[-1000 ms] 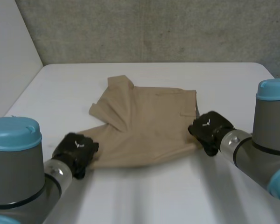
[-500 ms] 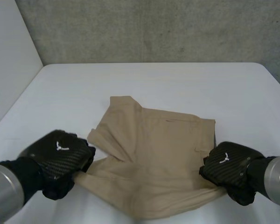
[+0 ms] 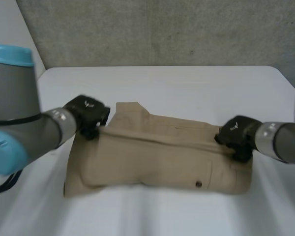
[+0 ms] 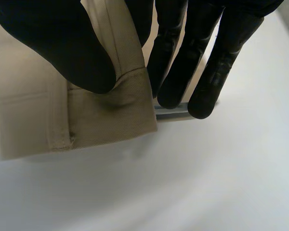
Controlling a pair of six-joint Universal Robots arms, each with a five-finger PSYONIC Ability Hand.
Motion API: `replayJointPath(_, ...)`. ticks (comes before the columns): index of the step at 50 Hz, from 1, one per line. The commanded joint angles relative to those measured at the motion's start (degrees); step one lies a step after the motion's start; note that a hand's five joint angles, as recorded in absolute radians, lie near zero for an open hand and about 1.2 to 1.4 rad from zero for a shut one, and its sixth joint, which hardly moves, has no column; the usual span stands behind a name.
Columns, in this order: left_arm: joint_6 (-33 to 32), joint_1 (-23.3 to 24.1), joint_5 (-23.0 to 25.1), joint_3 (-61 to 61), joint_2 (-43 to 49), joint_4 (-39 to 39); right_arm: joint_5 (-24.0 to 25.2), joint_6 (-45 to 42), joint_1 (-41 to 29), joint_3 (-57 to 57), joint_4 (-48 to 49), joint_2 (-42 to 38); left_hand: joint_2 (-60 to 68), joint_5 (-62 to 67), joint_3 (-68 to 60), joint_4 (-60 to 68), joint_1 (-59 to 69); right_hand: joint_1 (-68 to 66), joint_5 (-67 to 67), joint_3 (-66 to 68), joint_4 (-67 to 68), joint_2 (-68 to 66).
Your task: Fold the shorts.
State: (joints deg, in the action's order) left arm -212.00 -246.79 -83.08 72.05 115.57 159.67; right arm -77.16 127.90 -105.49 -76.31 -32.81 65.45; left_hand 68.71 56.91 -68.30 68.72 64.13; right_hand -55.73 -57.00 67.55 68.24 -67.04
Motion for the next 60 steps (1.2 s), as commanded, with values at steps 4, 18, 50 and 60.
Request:
replayJointPath(4,-1.5,3.2,-4.6,-17.8,18.7,19.5,-7.4,2.5,-4.8,6.3,23.2,-8.8,11.3,13.1,-11.7,11.3,15.9,-24.3,-13.0,12.4,11.8,-13.0)
replayJointPath(18,-9.4,3.2,-4.6,-28.8,35.1,30.6,-11.0,-4.1,-6.4,8.5,41.3,-20.8,11.3,13.1,-11.7,11.3,15.9,-24.3,-13.0,12.4,11.8,-13.0)
replayJointPath(50,-1.9,3.4,-5.1,-0.3,9.0,51.5,-10.6,23.5,-5.5,2.9,41.4,0.4,-58.7,-56.9,58.3,-58.7,-54.1,45.7,57.0,-57.6,-58.2,57.0)
replayJointPath(60,17.4,3.1,-4.9,12.5,-4.8,35.6,-4.6,34.6,-2.6,-7.4,23.7,5.6,-58.7,-56.9,58.3,-58.7,-54.1,30.7,42.0,-42.5,-43.2,42.0)
